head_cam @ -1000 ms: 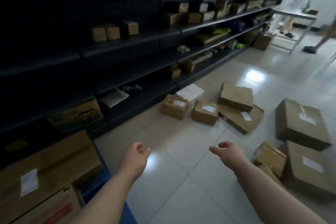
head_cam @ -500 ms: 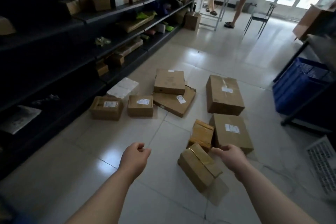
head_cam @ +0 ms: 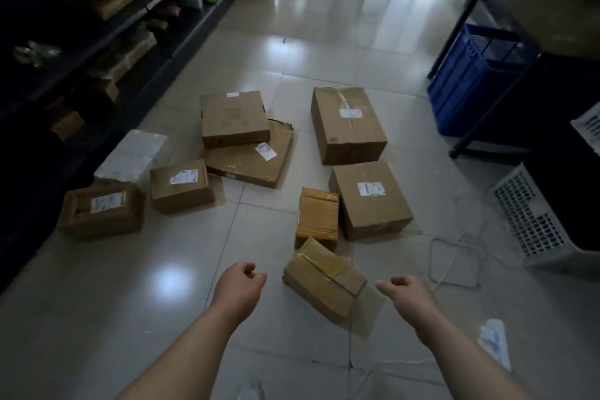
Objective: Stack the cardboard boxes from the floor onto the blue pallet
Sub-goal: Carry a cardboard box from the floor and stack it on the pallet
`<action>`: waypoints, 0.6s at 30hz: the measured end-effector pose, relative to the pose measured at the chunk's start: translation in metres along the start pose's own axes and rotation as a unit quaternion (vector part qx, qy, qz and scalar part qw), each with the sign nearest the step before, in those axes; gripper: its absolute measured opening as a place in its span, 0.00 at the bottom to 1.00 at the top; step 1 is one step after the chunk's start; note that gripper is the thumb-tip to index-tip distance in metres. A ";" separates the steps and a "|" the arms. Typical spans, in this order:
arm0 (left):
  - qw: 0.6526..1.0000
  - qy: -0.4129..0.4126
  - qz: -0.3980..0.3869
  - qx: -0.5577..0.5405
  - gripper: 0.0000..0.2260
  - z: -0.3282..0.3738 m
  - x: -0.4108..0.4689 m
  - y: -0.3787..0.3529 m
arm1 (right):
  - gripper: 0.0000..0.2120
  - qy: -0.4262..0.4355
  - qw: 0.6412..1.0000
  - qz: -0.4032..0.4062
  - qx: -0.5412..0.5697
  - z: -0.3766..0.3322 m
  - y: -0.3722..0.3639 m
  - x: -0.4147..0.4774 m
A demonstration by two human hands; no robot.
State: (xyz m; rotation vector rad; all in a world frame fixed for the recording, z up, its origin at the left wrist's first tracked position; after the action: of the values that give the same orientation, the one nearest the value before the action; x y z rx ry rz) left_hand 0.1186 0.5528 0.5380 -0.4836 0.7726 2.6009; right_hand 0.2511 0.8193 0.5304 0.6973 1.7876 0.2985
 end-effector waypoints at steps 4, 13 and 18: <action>0.999 -0.011 -0.030 0.035 0.22 0.011 0.060 -0.010 | 0.26 -0.024 0.999 0.009 0.034 -0.020 -0.006 0.036; 0.995 0.002 -0.066 0.069 0.22 -0.009 0.163 -0.073 | 0.25 -0.049 0.997 0.015 0.060 -0.037 -0.038 0.137; 0.994 0.022 -0.065 0.087 0.22 -0.051 0.224 -0.124 | 0.26 -0.082 0.995 0.018 0.062 -0.021 -0.068 0.221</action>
State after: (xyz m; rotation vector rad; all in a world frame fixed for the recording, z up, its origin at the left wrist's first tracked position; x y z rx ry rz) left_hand -0.0087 0.6776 0.3479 -0.5220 0.9414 2.3849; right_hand 0.1697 0.9001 0.3284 0.8193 1.6479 0.1507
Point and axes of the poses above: each hand's wrist, its own x-axis towards the middle knuckle, its own y-axis out of the back of the hand, z = x × y, the point moved 4 cm from there along x, towards the middle knuckle, and after that the axes turned 15 degrees about -y, right-handed, at the moved point
